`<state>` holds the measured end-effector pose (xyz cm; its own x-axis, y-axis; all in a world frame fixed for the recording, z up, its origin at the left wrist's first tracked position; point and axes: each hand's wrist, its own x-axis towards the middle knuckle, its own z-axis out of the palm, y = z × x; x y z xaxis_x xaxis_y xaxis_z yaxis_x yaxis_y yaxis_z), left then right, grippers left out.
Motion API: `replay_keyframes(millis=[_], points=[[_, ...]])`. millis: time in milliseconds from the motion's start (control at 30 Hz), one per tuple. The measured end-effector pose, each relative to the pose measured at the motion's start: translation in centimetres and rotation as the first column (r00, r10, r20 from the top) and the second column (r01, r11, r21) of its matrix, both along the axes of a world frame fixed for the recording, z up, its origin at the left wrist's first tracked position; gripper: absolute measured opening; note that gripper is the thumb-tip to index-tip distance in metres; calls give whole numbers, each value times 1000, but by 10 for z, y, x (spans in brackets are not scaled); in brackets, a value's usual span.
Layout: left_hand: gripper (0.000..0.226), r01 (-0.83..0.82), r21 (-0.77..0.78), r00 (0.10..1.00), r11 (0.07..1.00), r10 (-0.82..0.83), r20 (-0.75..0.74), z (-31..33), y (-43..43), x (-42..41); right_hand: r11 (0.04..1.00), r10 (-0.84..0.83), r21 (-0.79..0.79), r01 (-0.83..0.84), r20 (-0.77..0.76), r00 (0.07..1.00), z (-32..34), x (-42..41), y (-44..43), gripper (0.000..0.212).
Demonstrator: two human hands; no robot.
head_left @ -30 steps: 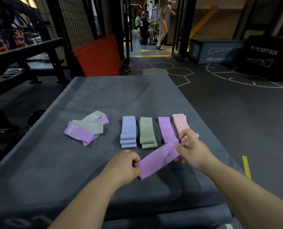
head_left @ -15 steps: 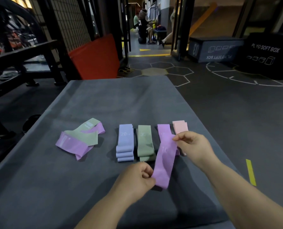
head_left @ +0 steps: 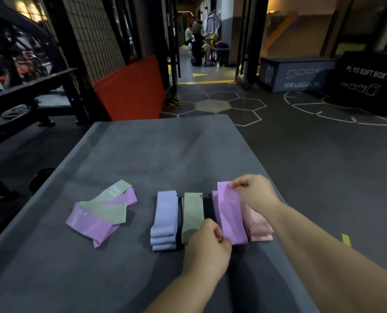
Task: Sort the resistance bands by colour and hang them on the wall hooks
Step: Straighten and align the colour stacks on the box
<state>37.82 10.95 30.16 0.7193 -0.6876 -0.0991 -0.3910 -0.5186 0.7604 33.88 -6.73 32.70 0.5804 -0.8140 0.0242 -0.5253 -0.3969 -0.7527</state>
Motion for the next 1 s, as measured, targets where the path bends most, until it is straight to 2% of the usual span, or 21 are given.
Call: replay_keyframes(millis=[200,367,500,600,700,1000], points=[[9,28,106,996,994,-36,79,7,-15,2,998,12,-58,-22,-163,986,-11,18,-19,26],[5,82,192,984,978,-110,140,12,-21,-1,991,13,-124,-49,-273,962,-26,24,-25,37],[14,92,257,978,962,-136,158,12,-23,-3,978,35,-183,-99,-326,945,-36,21,-23,31],[21,96,273,978,957,-142,154,10,-22,-4,967,53,-219,-131,-329,943,-44,19,-24,34],[12,96,273,981,957,-138,139,9,-22,-4,948,90,-260,-184,-334,938,-47,19,-24,34],[8,120,245,975,962,-161,151,-2,-20,-5,911,75,-369,-186,-294,953,-56,15,-17,33]])
